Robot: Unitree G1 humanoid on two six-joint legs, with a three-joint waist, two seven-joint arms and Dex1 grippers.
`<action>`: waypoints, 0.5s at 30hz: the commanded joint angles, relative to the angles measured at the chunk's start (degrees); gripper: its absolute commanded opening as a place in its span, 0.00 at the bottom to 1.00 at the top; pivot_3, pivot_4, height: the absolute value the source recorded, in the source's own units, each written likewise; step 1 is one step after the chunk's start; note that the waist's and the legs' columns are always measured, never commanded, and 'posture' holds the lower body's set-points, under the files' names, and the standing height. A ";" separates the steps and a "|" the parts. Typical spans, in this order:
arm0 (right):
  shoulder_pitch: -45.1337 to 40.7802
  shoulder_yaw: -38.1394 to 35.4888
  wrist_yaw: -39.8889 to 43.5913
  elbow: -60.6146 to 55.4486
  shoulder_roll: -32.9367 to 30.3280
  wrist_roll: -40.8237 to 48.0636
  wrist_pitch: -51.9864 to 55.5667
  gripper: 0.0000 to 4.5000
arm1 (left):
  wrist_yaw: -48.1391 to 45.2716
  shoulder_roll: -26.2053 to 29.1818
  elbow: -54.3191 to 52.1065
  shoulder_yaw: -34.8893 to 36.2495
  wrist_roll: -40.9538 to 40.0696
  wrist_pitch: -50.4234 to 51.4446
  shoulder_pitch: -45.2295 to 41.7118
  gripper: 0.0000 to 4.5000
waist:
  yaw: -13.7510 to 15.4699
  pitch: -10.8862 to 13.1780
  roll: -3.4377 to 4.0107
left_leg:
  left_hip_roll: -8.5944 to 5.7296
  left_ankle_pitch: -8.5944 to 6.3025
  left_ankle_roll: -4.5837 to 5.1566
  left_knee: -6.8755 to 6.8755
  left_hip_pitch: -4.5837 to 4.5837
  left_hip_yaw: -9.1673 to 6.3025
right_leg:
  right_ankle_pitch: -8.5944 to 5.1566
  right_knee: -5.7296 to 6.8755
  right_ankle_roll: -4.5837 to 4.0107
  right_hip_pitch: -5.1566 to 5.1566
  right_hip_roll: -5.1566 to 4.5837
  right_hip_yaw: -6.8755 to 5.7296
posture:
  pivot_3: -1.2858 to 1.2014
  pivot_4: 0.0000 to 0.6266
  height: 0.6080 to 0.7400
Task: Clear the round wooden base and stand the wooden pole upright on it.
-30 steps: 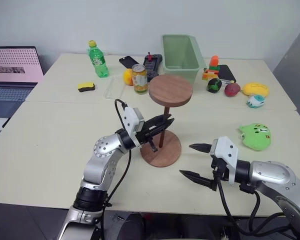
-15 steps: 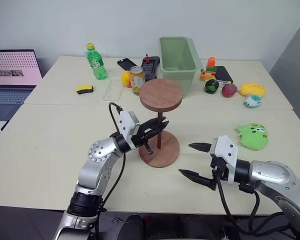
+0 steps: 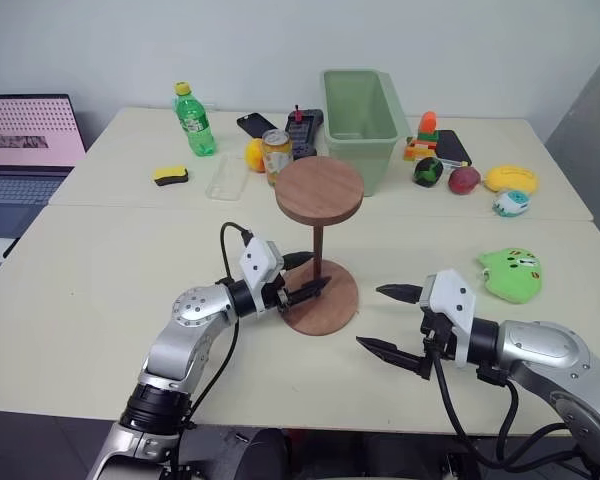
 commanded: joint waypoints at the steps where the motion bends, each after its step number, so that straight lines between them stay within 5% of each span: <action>1: -0.04 -1.80 -0.25 -0.33 0.05 -0.01 -1.10 1.00 | -4.01 3.36 -2.38 -0.44 1.48 -2.33 -1.83 0.69 | 0.00 0.00 0.00 | 0.00 0.00 0.00 -0.02 0.00 0.01 | 0.00 -0.02 0.00 0.00 0.00 0.00 | 0.52 0.24 1.00; 7: -0.74 -4.47 2.00 2.31 -1.50 0.16 -2.34 1.00 | -8.29 11.50 -3.58 2.07 1.94 -0.02 -5.08 0.69 | -0.02 0.01 0.01 | 0.01 0.00 0.00 -0.03 -0.01 0.00 | 0.00 -0.06 -0.01 0.00 0.02 -0.03 | 0.52 0.24 1.00; 15: 0.52 -13.49 10.96 6.10 -7.03 2.76 -6.22 1.00 | -12.58 27.55 -14.68 16.53 -8.19 16.25 5.28 0.69 | -0.24 0.19 0.09 | 0.08 -0.01 0.02 -0.13 -0.14 0.02 | 0.00 -0.13 -0.01 -0.17 -0.04 0.01 | 0.52 0.24 1.00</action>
